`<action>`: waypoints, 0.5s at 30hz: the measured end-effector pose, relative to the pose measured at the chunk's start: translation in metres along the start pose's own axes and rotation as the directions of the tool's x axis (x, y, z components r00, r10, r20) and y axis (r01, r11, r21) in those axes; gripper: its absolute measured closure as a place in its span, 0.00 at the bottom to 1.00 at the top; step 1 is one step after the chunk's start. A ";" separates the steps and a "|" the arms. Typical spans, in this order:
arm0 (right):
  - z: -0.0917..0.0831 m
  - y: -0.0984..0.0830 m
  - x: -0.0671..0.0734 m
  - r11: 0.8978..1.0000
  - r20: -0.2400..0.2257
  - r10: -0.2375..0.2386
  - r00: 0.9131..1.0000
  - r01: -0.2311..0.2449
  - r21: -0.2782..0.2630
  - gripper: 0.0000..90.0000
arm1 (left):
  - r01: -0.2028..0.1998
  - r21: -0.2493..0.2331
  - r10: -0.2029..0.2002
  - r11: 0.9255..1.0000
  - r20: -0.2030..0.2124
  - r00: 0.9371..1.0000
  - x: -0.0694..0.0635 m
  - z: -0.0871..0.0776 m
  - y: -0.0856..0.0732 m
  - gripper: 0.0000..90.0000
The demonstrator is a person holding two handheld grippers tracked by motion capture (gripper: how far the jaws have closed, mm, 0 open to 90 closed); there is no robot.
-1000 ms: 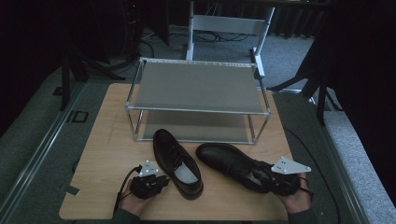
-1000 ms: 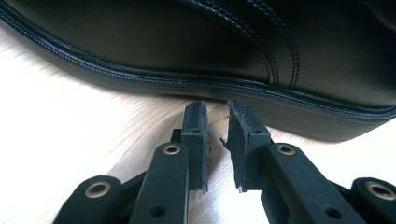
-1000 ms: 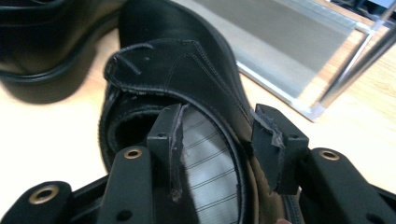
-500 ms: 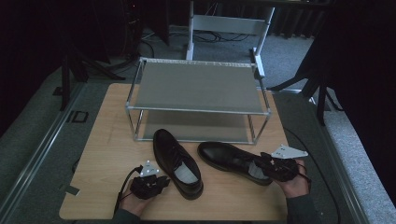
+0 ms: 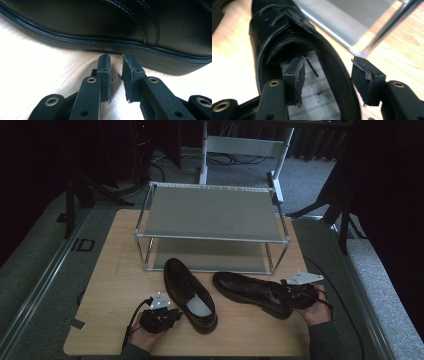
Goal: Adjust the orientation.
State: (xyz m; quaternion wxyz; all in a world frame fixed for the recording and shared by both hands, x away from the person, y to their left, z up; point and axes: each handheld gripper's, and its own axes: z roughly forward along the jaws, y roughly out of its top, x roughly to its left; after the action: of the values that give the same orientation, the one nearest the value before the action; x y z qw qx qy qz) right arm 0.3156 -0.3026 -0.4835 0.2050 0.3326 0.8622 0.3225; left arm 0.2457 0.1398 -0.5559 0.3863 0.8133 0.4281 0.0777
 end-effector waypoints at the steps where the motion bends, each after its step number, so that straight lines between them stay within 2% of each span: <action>1: 0.000 0.000 0.000 1.000 0.000 0.000 1.000 0.000 0.000 0.47 | 0.000 0.001 0.000 1.000 0.001 1.000 0.000 0.000 0.000 0.85; 4: 0.008 0.010 -0.003 1.000 -0.021 -0.019 1.000 0.020 0.014 0.50 | 0.000 0.000 0.000 1.000 0.002 1.000 -0.001 0.001 0.000 0.85; 5: 0.008 0.013 -0.004 1.000 -0.034 -0.024 0.999 0.024 0.000 0.55 | 0.002 -0.001 -0.002 1.000 0.002 1.000 -0.001 0.001 0.000 0.85; 6: 0.008 0.016 -0.006 0.999 -0.031 -0.036 0.999 0.036 -0.005 0.55 | 0.003 0.000 -0.003 1.000 0.003 1.000 0.000 0.001 0.000 0.85; 8: 0.012 0.021 -0.008 0.999 -0.044 -0.043 0.998 0.043 0.013 0.57 | 0.003 0.000 -0.003 1.000 0.004 1.000 0.000 0.001 0.000 0.85; 10: 0.019 0.024 -0.009 0.998 -0.073 -0.052 0.996 0.055 0.030 0.64 | -0.001 0.001 0.001 1.000 0.004 1.000 -0.001 0.001 0.000 0.85; 12: 0.025 0.024 -0.009 0.998 -0.094 -0.052 0.994 0.054 0.024 0.73 | -0.001 0.000 0.001 1.000 0.005 1.000 -0.001 0.001 0.000 0.85; 14: 0.025 0.024 -0.009 0.999 -0.092 -0.046 0.995 0.048 0.019 0.77 | 0.001 -0.002 -0.001 1.000 0.004 1.000 -0.001 0.001 0.000 0.85; 15: 0.024 0.022 -0.009 1.000 -0.092 -0.019 0.996 0.020 0.005 0.81 | 0.001 0.000 -0.001 1.000 0.004 1.000 0.000 0.000 0.000 0.85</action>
State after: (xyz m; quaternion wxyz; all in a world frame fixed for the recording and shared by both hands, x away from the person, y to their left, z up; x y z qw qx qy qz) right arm 0.3449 -0.2867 -0.4838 0.1675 0.3095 0.8748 0.3329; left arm 0.2459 0.1394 -0.5558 0.3873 0.8133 0.4276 0.0761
